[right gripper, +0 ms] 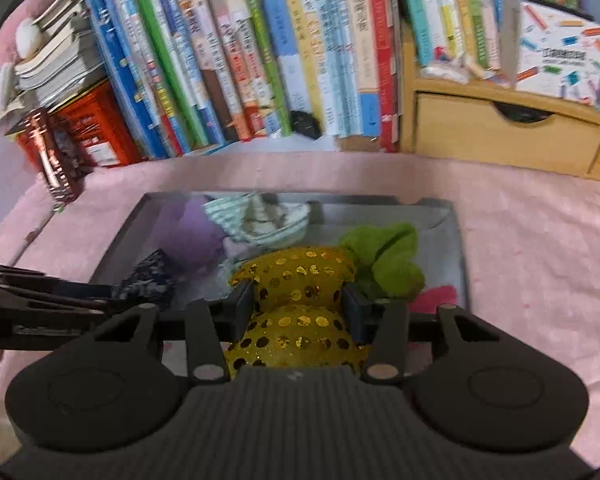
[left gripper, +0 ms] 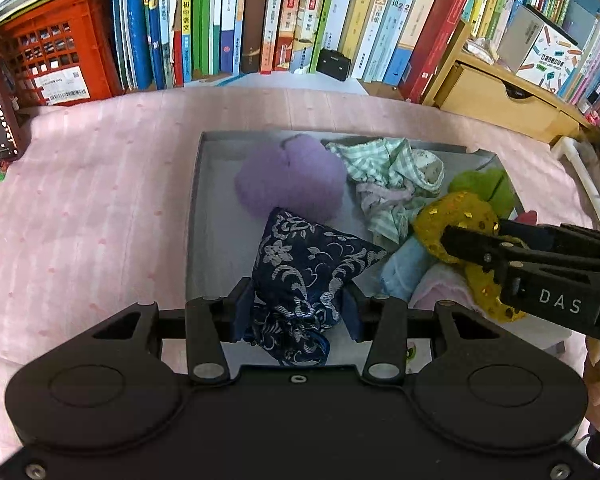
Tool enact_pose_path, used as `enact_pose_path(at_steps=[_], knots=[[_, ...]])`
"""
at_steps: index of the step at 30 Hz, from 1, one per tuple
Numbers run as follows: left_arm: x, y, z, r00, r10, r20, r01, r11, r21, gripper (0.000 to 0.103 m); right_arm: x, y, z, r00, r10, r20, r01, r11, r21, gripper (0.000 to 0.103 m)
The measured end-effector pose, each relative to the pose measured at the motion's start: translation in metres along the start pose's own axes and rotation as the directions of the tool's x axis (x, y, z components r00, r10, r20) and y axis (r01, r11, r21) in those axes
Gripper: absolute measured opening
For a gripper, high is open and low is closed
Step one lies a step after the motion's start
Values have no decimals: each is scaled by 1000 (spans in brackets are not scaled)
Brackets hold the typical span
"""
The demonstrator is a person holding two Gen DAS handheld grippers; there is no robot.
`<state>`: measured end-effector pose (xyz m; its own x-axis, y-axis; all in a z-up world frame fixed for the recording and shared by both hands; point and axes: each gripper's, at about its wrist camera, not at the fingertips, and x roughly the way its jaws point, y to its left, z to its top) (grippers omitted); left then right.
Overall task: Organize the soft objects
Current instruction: 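Lower the floral pouch into the box with the left gripper while the right gripper lowers the gold bow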
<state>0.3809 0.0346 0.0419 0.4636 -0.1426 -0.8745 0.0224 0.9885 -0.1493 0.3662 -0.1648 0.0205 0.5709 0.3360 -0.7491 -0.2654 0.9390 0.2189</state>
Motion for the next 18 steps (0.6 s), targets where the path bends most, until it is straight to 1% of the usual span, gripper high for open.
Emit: enact_pose_path(at_steps=[3, 7, 10, 11, 12, 13, 14, 15, 16, 18], knots=[[1, 1, -1, 1000, -3, -5, 3, 1000, -1, 43, -2, 0, -2, 1000, -8, 10, 8, 1000, -11, 68], [0, 3, -3, 1000, -11, -7, 11, 1000, -13, 43, -13, -9, -5, 1000, 8, 17, -8, 1000, 18, 74], [-1, 6, -4, 1000, -13, -11, 13, 1000, -19, 43, -25, -14, -7, 1000, 8, 25, -8, 999, 33, 75], [-1, 6, -4, 1000, -13, -12, 13, 1000, -21, 43, -30, -15, -9, 999, 10, 31, -11, 999, 37, 73], [-1, 7, -5, 1000, -14, -12, 14, 1000, -24, 43, -33, -16, -11, 999, 13, 36, -14, 999, 39, 66], [-1, 7, -5, 1000, -15, -12, 15, 1000, -26, 43, -36, -16, -12, 999, 18, 31, -19, 999, 39, 54], [-1, 7, -5, 1000, -16, -12, 15, 999, -29, 43, -37, -15, -13, 1000, 17, 23, -18, 999, 34, 50], [-1, 7, -5, 1000, -16, -12, 15, 999, -30, 43, -37, -13, -15, 1000, 13, 11, -13, 1000, 17, 49], [-1, 7, -5, 1000, -16, -12, 15, 999, -30, 43, -35, -10, -16, 1000, -1, -2, 1, 1000, -7, 47], [-2, 6, -6, 1000, -14, -12, 14, 1000, -27, 43, -33, -5, -18, 999, -37, -18, 36, 998, -45, 46]])
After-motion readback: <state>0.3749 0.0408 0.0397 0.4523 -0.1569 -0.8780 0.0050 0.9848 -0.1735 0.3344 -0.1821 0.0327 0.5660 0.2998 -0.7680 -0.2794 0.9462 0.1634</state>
